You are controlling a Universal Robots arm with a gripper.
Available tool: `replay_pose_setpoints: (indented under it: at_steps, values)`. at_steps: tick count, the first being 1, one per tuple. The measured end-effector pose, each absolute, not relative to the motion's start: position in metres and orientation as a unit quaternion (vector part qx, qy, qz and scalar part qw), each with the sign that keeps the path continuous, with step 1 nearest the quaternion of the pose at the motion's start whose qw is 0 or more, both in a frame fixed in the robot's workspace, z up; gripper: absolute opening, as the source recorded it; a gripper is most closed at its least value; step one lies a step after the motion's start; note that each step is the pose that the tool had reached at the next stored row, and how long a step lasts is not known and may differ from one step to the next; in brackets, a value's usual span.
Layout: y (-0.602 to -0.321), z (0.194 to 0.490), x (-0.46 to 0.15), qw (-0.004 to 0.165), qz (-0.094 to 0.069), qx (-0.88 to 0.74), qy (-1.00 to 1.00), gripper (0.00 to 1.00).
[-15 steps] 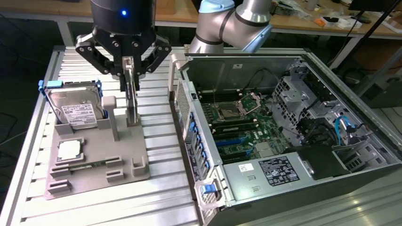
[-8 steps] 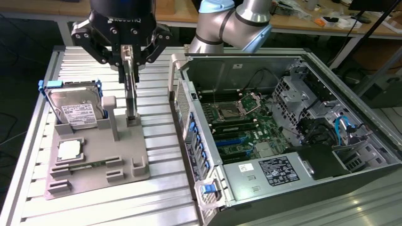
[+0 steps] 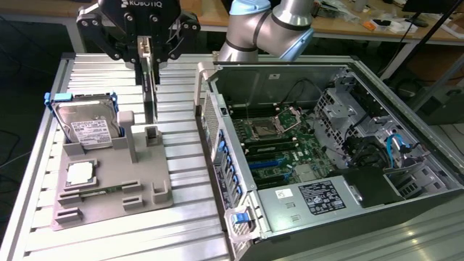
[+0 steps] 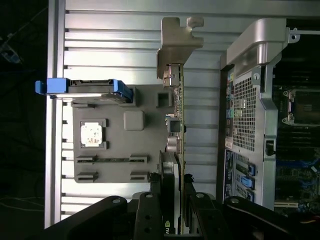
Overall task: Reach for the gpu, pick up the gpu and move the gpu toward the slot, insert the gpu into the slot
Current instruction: 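Pick up the gpu and move the gpu toward the slot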
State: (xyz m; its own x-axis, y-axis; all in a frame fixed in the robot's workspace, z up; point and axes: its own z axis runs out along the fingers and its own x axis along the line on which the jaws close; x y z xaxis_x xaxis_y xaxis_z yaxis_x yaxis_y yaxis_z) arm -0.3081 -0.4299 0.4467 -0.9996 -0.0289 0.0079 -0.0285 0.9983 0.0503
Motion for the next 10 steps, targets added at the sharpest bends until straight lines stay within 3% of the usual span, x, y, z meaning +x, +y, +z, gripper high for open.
replay_pose_setpoints:
  at_steps: [10]
  values:
    - [-0.43,0.447,-0.279,0.005,-0.025,0.014,-1.0,0.27]
